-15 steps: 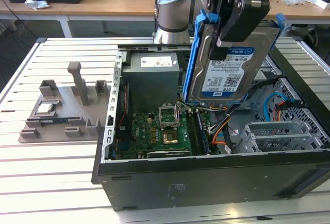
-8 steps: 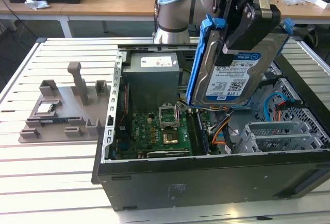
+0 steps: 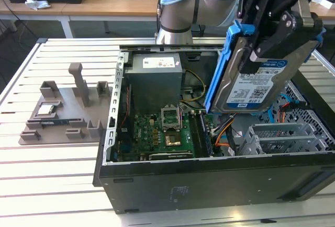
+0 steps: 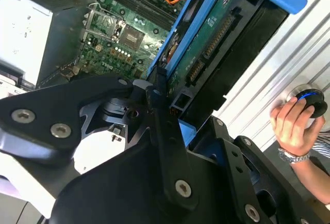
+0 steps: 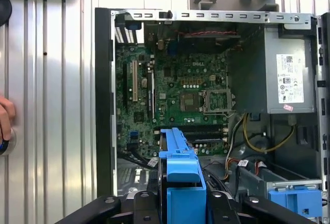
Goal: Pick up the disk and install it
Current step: 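Pick up the disk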
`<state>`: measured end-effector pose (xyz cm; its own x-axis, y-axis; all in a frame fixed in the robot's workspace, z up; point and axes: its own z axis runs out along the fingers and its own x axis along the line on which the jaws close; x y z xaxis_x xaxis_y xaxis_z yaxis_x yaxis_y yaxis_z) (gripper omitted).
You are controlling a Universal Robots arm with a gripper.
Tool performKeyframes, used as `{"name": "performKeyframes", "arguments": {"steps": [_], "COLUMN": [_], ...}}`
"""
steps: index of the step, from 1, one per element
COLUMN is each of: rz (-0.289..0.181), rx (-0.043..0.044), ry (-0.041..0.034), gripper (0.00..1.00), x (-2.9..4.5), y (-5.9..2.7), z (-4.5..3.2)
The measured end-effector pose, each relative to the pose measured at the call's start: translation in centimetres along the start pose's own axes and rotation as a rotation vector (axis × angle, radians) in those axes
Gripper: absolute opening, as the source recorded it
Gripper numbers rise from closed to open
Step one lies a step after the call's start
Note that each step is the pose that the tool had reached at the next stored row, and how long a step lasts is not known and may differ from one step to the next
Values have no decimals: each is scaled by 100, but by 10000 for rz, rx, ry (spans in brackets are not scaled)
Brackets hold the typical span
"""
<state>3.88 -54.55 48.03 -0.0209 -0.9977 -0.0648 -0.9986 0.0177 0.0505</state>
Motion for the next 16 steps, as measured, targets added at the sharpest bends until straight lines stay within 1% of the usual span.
{"name": "performKeyframes", "arguments": {"steps": [4, 6, 7, 16], "rz": [1, 1, 1, 1], "rx": [-7, -7, -8, -10], "ry": [0, 1, 0, 0], "gripper": [37, 37, 37, 37], "x": [55, 73, 96, 207], "y": [-60, -76, -94, -177], "z": [-4, -6, -7, -14]}}
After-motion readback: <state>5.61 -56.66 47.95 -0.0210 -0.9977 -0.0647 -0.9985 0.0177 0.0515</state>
